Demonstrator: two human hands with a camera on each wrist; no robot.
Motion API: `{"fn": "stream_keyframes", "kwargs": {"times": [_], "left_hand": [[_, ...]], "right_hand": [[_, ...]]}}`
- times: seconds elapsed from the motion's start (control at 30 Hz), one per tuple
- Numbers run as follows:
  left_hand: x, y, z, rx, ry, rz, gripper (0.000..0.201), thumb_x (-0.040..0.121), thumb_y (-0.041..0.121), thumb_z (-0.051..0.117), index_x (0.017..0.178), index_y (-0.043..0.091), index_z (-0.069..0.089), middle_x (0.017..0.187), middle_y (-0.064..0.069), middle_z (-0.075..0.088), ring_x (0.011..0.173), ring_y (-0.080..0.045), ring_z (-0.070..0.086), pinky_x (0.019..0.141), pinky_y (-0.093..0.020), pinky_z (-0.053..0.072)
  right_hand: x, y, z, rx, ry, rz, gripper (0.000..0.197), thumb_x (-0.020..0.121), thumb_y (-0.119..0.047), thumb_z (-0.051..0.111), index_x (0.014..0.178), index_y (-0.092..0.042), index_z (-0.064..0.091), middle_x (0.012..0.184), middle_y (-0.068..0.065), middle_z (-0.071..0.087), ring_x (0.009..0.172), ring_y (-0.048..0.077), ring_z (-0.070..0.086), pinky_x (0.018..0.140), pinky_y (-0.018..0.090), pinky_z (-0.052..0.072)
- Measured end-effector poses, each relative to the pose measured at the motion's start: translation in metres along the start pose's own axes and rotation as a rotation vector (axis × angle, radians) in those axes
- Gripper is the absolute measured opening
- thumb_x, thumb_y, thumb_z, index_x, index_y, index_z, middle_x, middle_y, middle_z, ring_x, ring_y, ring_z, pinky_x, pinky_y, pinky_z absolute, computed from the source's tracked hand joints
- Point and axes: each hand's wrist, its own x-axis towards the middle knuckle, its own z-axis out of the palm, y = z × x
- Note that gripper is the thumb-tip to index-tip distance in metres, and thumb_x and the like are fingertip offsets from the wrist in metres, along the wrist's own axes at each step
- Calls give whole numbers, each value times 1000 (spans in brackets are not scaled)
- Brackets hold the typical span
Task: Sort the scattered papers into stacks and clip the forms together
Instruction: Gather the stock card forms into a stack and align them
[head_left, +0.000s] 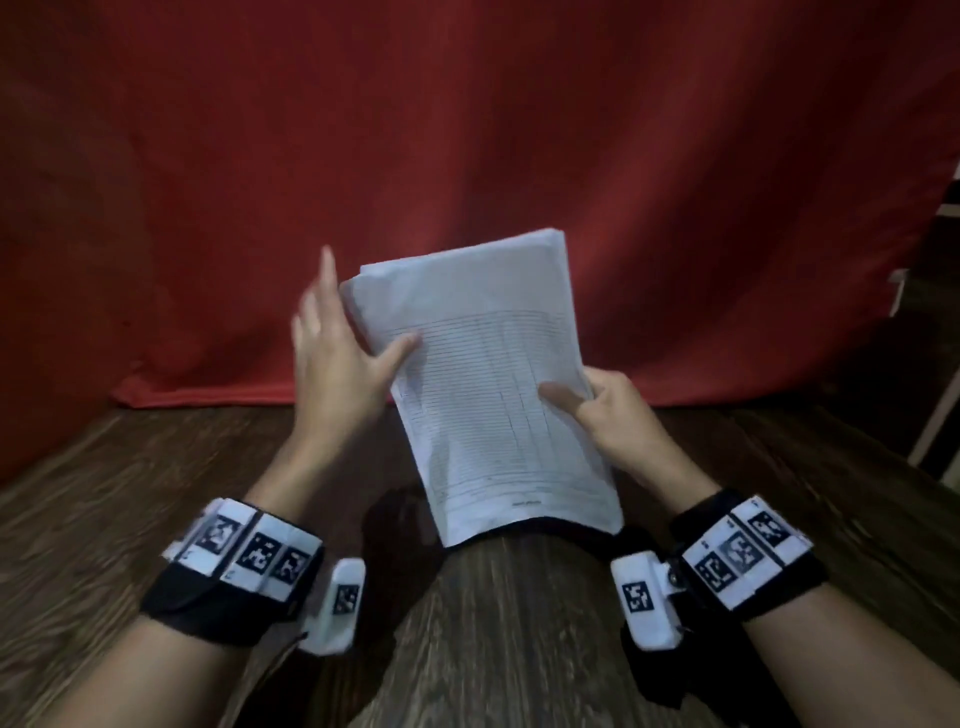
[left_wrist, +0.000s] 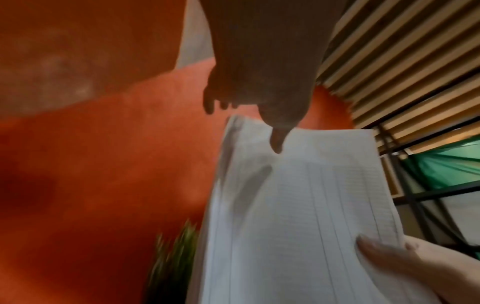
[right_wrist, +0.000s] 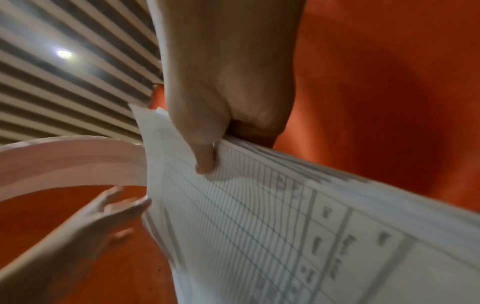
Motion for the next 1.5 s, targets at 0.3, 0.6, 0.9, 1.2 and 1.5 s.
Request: {"fn": "stream_keyframes", "kwargs": {"times": [0.3,0.6,0.9,1.2,1.5], "left_hand": [[54,58,-62,-293,-762,-72,29,76,28,84,102,15,83,100,-7,82,94,-31,79,83,-39,63],[18,-10,-54,-622,-451,-223,12,83,18,77,92,17,84,94,-10,81,79,-24,78,68,-34,64],[-4,-32,-14,-781,-287,-397,14,87,20,76,98,12,79,101,-14,80,81,-24,78,70,-36,65],[-28,-48,28,-610,-65,-426,6,94,22,77,92,17,73,84,9,81,76,-7,77,65,-24,63],[-42,-78,38,-668,-197,-629,28,85,19,86,107,5,78,104,-11,82,97,-35,78,88,-48,63]], "right_hand": [[6,-81,-23,-438,-304,-250,14,98,-32,69,106,-25,78,94,-6,80,88,13,76,83,41,59],[-11,14,-87,178,-171,198,52,70,-34,87,113,-9,73,108,10,79,104,30,75,85,38,62],[-6,11,-35,396,223,73,15,93,-10,72,107,-3,74,96,3,81,93,23,79,75,31,65],[-6,33,13,296,361,-51,18,92,-24,78,106,-14,74,101,4,80,94,19,78,78,33,63],[-8,76,9,338,266,238,27,93,-18,76,118,-8,74,109,4,80,99,20,78,89,41,61]]}}
